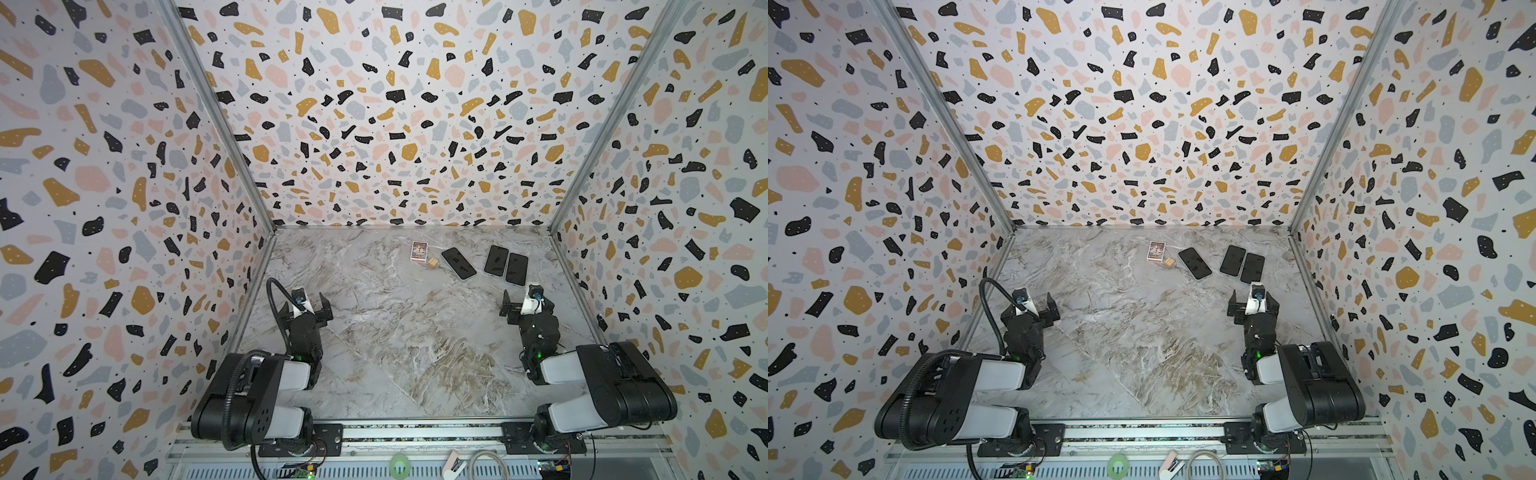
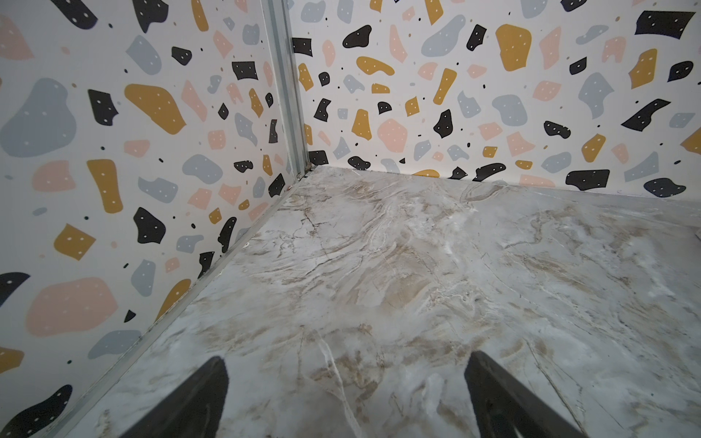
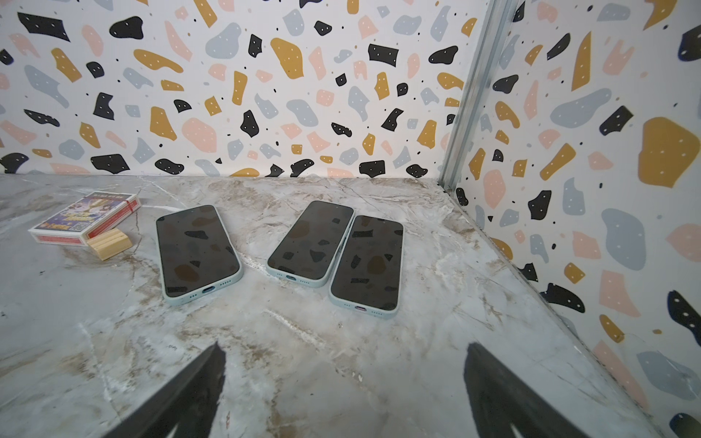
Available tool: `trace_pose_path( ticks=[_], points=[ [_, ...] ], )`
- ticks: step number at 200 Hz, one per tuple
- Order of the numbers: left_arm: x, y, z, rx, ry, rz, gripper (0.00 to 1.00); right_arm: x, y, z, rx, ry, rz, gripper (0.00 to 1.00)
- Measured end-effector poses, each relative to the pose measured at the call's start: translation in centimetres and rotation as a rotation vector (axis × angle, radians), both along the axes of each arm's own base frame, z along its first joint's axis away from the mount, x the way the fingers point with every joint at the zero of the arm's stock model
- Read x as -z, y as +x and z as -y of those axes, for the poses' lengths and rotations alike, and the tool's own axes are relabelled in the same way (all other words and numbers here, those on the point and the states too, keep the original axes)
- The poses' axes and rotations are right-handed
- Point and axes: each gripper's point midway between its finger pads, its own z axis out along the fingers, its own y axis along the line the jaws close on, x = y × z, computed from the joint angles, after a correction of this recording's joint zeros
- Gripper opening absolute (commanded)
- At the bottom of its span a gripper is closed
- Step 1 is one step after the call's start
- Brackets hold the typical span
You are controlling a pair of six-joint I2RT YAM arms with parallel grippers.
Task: Take the phone out of the phone case
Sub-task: 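Raise both arms from rest and move them toward the phones, then reach the right gripper over the phone nearest the wooden block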
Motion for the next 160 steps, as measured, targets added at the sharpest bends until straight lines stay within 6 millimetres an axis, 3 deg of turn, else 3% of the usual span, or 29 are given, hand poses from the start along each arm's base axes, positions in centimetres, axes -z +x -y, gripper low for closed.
trace_pose_path(
  ticks=[34,57,87,125,160],
  points=[
    [-0.7,0.0,0.4,0.017,0.008,0.016,1.0,-0.2,-0.3,-0.5,-0.005,-0.019,0.004,0.99],
    [-1.9,-0.4,2.1,0.058,0.029,0.017,0.99,-1.5,-0.9,-2.2,-0.024,-0.053,0.028,0.99],
    [-5.8,-0.2,3.4,0.068,-0.026,0.052,1.0,-4.6,-1.2,-4.9,-0.07,-0.044,0.034,0.99],
    [-11.7,-0.5,4.9,0.104,-0.198,0.107,1.0,-10.6,-1.3,-6.4,-0.121,0.091,0.04,0.99],
    [-13.5,-1.4,7.4,0.223,-0.365,0.056,0.99,-12.9,-2.3,-8.4,-0.211,0.195,-0.058,0.99]
  ],
)
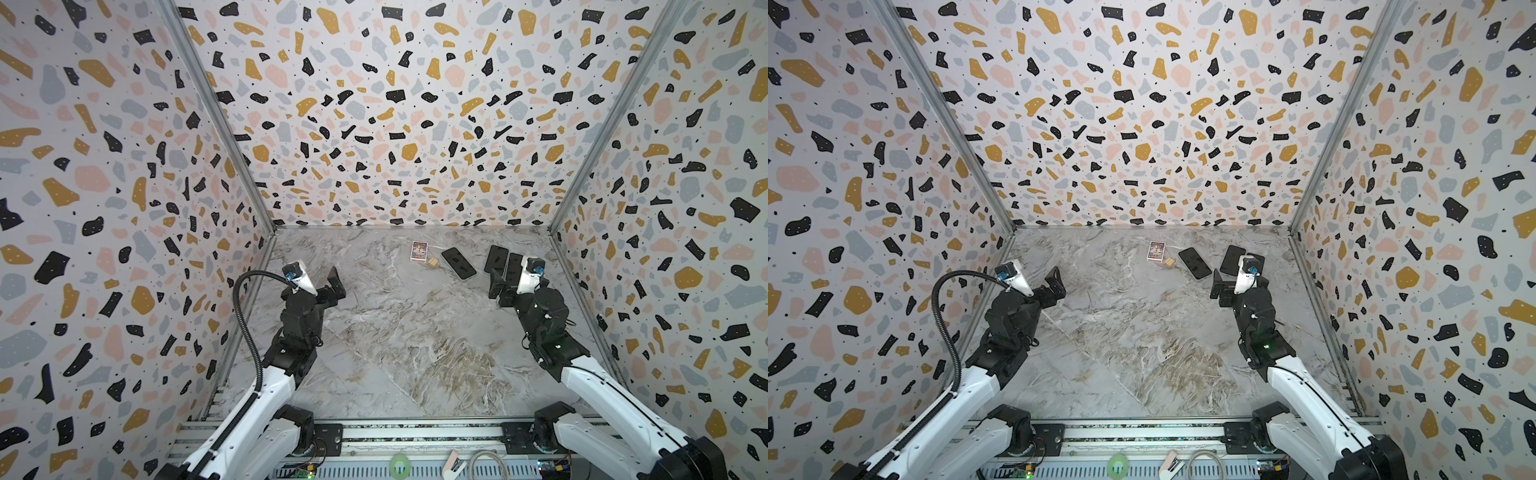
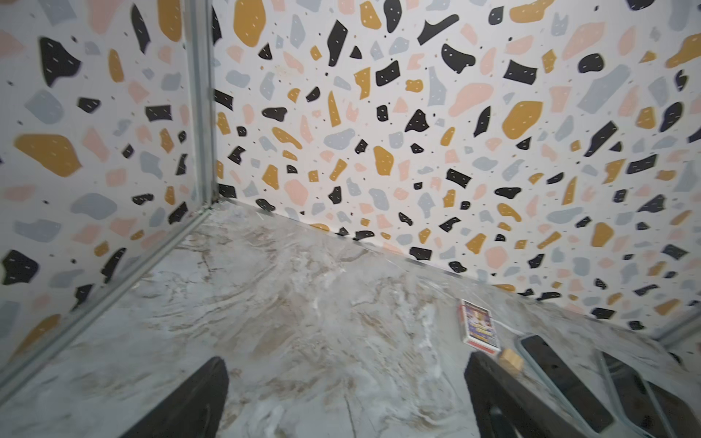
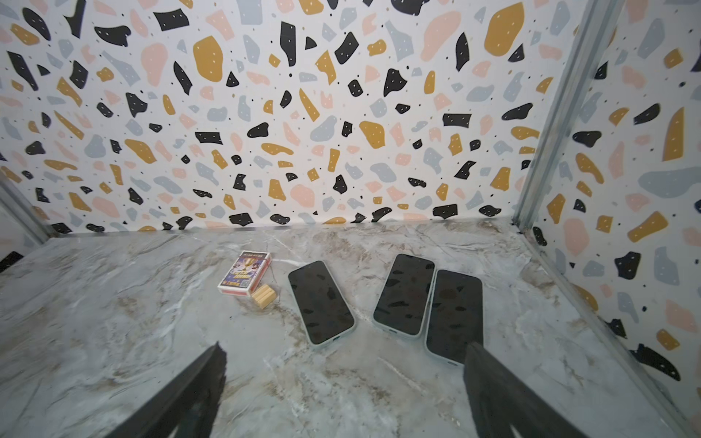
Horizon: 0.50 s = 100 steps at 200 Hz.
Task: Take the phone out of the phone case
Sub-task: 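Reach the right gripper over the phone nearest the wooden block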
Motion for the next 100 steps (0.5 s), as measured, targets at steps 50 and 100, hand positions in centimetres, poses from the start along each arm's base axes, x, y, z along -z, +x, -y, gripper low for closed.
trace_pose_path(
  ticks=[50,100],
  points=[
    [2.7,-2.1,2.4,0.135,-0.077,-0.181,1.0,0.4,-1.2,-2.6,-0.1,0.008,-0.195,0.99],
    [5.7,-3.3,4.2,0.217,-0.067,-0.345,0.99,0.7,0.4,-3.8,-0.112,-0.036,-0.328,0.99]
  ],
)
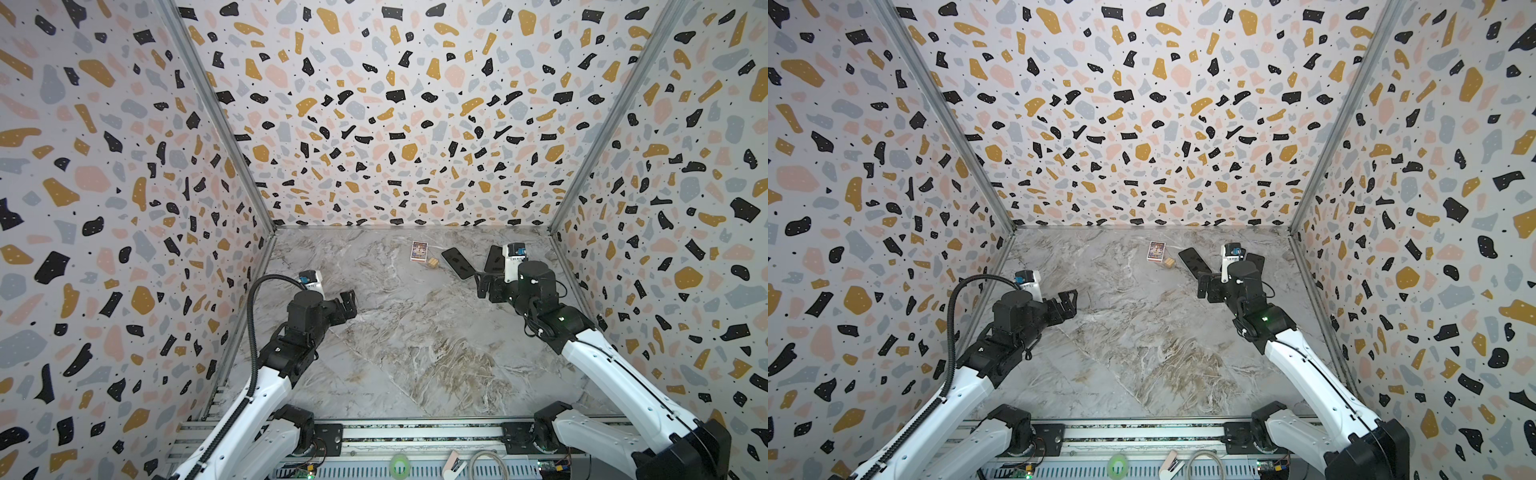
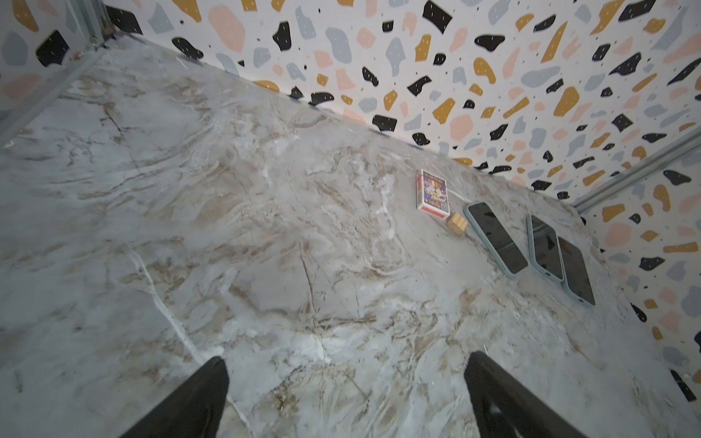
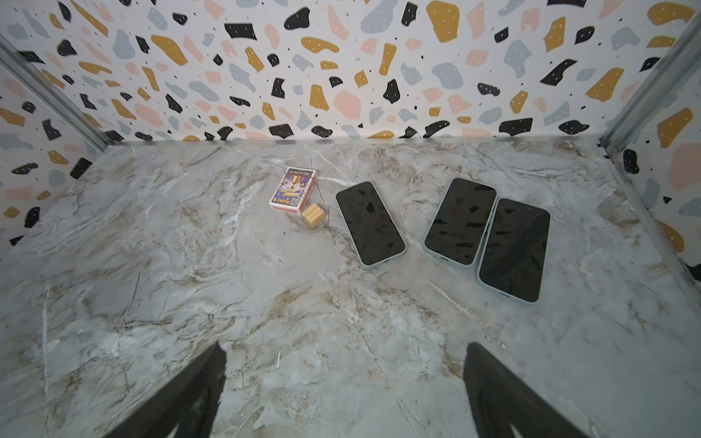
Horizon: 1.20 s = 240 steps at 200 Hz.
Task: Take the phone out of the phone case
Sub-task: 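Reach the right gripper over the phone nearest the wooden block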
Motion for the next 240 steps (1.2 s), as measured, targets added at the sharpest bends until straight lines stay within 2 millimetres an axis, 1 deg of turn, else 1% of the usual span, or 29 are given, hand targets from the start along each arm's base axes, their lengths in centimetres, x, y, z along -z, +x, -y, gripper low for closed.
trace_pose_path(
  ticks=[24,38,62,81,100,115,134,156,191,214,240],
  points=[
    [0.9,-0.4,0.1,0.002,0.003,-0.048,0.99,0.9,1.9,-0.6,0.001,-0.04,-0.076,0.99],
    [1.1,-0.6,0.4,0.007,0.0,-0.071,1.0,2.1,3.1,-1.0,-0.007,-0.052,-0.126,0.99],
    [1.0,-0.7,1.5,0.058,-0.019,-0.092,0.99,4.1,5.2,-0.5,-0.01,-0.057,-0.213,0.99],
    [1.4,-0.5,2.5,0.109,0.016,-0.151,0.99,5.5,7.2,-0.3,-0.02,-0.061,-0.271,0.99],
    [2.9,-0.1,3.6,0.156,0.076,-0.224,1.0,7.0,9.0,-0.3,-0.034,-0.076,-0.318,0.99],
    [4.3,-0.7,4.1,0.186,0.12,-0.272,0.99,8.4,10.4,-0.6,-0.056,-0.093,-0.355,0.99],
    [5.0,-1.5,4.5,0.215,0.171,-0.297,1.0,10.3,11.9,-1.0,-0.082,-0.117,-0.402,0.99],
    [5.0,-1.9,4.7,0.233,0.22,-0.285,1.0,12.1,13.2,-1.6,-0.122,-0.143,-0.44,0.99],
    [4.0,-2.1,4.9,0.253,0.247,-0.237,1.0,14.7,15.0,-2.4,-0.181,-0.193,-0.487,0.99],
    [3.3,-2.2,4.7,0.251,0.253,-0.212,1.0,16.4,15.5,-2.6,-0.206,-0.223,-0.515,0.99],
    [3.3,-2.1,4.6,0.249,0.259,-0.21,0.99,17.8,15.8,-2.7,-0.229,-0.249,-0.546,0.99]
  ],
)
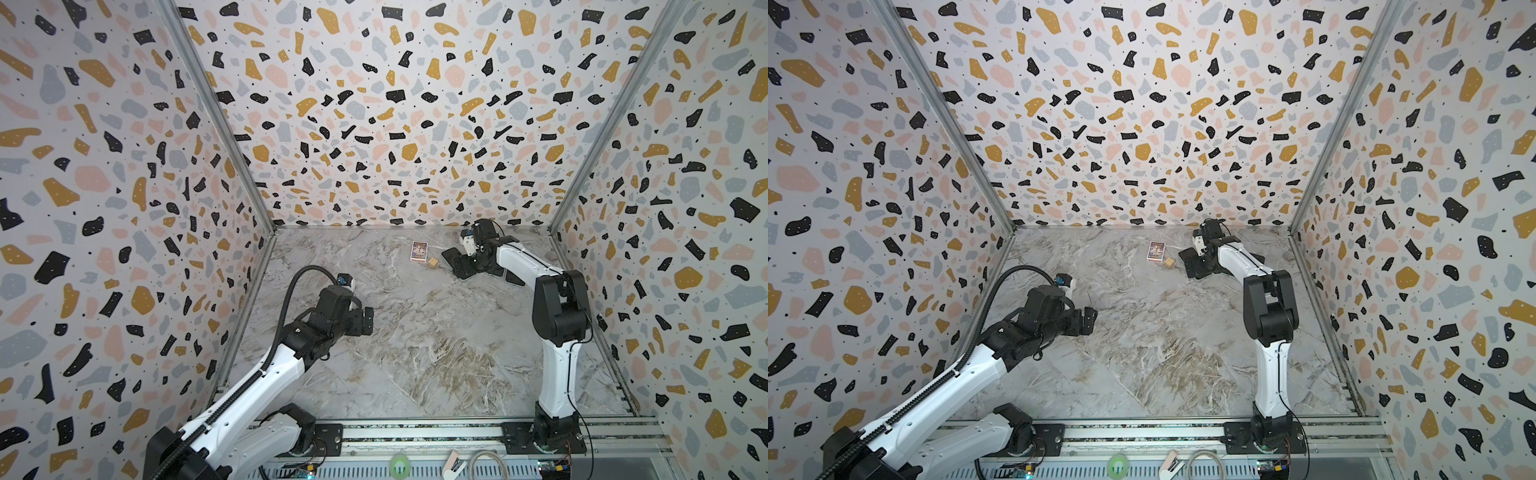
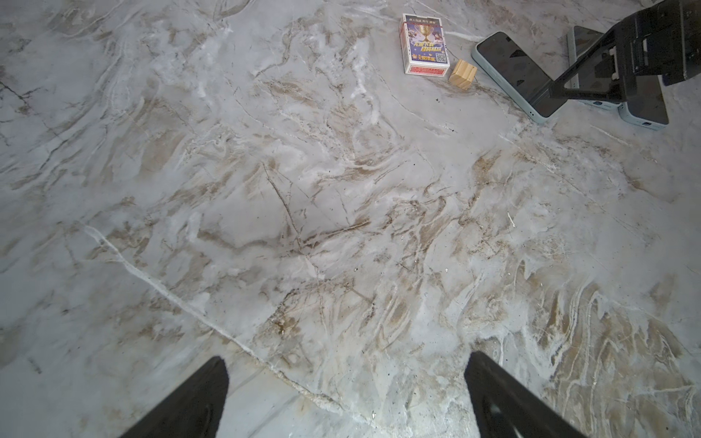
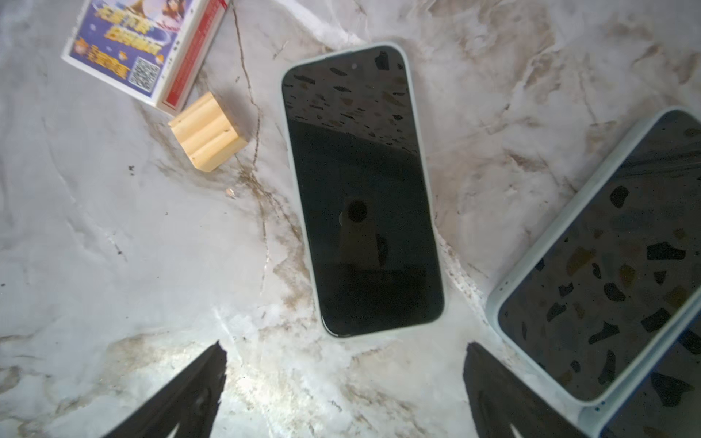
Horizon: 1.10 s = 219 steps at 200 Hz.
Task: Take the phone out of the phone case
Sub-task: 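Reach the right gripper over the phone nearest the wooden block, then lower the right gripper and grip the phone's near end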
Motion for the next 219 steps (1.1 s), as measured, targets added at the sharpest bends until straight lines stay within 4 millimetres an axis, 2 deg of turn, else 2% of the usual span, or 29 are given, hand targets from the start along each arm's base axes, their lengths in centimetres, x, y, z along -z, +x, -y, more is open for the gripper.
trace_pose_path(
  ticks=[104,155,219],
  points=[
    [-0.4,0.0,-0.3,-0.009,0.002,0.018,0.99,1.4,1.4,-0.2,-0.051,-0.041,-0.017,0.99],
    [-0.5,0.1,-0.2,-0.009,-0.004,0.03,0.99,3.1,1.5,-0.1,-0.053,-0.052,-0.047,0.99],
    [-0.6,0.1,-0.2,-0.006,-0.002,0.031,0.99,3.1,1.7,0.5,-0.044,-0.058,-0.044,0.99]
  ],
)
